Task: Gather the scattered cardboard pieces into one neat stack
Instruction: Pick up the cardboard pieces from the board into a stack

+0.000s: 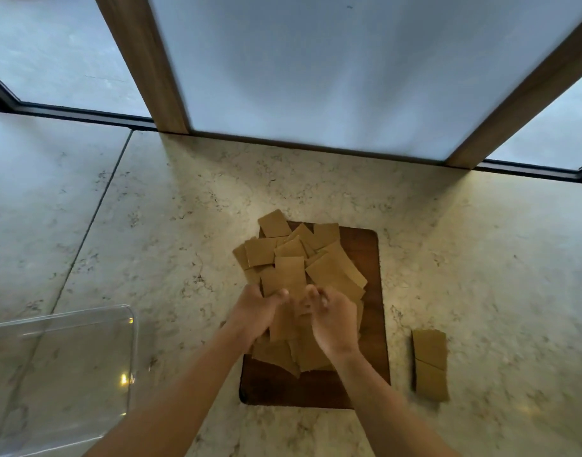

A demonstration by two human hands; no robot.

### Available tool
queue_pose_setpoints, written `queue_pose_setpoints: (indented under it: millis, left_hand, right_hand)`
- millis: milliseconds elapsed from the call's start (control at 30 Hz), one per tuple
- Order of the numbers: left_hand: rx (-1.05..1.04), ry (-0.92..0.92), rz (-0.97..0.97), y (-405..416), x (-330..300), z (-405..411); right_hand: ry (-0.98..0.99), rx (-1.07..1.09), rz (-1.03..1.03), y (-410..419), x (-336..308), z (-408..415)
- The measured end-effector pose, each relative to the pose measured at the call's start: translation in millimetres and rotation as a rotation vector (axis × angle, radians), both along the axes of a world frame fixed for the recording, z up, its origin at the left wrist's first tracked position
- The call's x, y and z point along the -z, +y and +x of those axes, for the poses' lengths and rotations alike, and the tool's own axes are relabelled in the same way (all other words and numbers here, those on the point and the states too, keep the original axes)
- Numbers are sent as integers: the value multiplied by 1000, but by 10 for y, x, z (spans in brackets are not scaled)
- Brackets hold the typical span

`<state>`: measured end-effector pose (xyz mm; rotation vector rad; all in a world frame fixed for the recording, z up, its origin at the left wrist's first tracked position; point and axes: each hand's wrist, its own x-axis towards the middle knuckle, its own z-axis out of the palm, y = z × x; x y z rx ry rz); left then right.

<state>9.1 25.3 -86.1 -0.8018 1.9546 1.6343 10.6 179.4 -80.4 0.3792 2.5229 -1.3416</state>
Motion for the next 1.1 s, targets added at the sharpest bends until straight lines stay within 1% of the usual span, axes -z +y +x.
queue_pose_setpoints:
  millis: [67, 100, 133, 200, 233, 267, 333, 367, 400, 433, 500, 533, 567, 600, 633, 667, 700, 733, 767, 800, 833, 867, 900, 933, 1000, 1100]
  left_hand:
    - [-92, -47, 80, 21, -5, -47]
    - [-102, -52, 104, 22, -30, -64]
    - [-118, -63, 149, 21, -65, -79]
    - [-225, -98, 328, 13, -119, -77]
    - [-255, -110, 378, 15, -140, -70]
    - [-247, -112, 366, 6, -142, -77]
    - [-168, -104, 285, -6, -175, -71]
    - [-140, -101, 270, -8, -197, -83]
    - [-117, -112, 277, 0, -211, -98]
    - [-78, -125, 273, -8, -209, -92]
    - [113, -188, 207, -25, -219, -86]
    - [217, -216, 233, -46, -259, -59]
    - [302, -228, 349, -56, -264, -26]
    - [336, -234, 505, -95, -267, 18]
    - [337, -219, 639, -146, -275, 61]
    - [290, -194, 740, -216, -252, 101]
    - [207, -161, 801, -320, -204, 138]
    - [113, -127, 828, -410, -163, 161]
    - [32, -95, 813, -509, -129, 184]
    - [-27, -71, 784, -593, -87, 203]
    - [-81, -52, 765, -655, -39, 220]
    - [-146, -39, 755, -719, 13, 242]
    - [-209, -36, 742, -746, 41, 251]
    - [-270, -36, 720, -751, 50, 246]
    - [-376, -15, 655, -742, 43, 213]
    - [-370, 65, 559, -672, -5, 125]
  right_hand:
    - [148, 52, 330, 185, 24, -140]
    - [136, 38, 445, 279, 28, -220]
    - [68, -10, 520, 371, 27, -307]
    - [-61, -112, 590, 501, 41, -411]
    - [-72, -99, 554, 560, 58, -441]
    - [-46, -42, 459, 625, 71, -486]
    - [5, 62, 185, 743, 26, -539]
    - [20, 35, 57, 796, 0, -568]
    - [23, -65, -37, 853, -41, -578]
    - [13, -223, -92, 886, -92, -577]
    - [-59, -582, -86, 848, -219, -558]
    - [-96, -743, -58, 768, -260, -545]
    - [-112, -844, -39, 691, -274, -534]
    - [-111, -879, -43, 585, -272, -517]
    - [-106, -844, -77, 480, -259, -492]
    - [-104, -742, -140, 388, -231, -461]
    - [-91, -595, -197, 278, -198, -453]
    - [-52, -417, -201, 206, -145, -438]
    - [6, -259, -115, 133, -89, -429]
    - [42, -160, 41, 76, -39, -418]
    - [41, -144, 227, 21, -8, -402]
    - [17, -200, 406, -60, 33, -370]
    - [2, -258, 530, -120, 73, -336]
    - [15, -278, 579, -168, 108, -319]
    - [50, -238, 509, -195, 107, -352]
    - [67, -176, 361, -82, 83, -434]
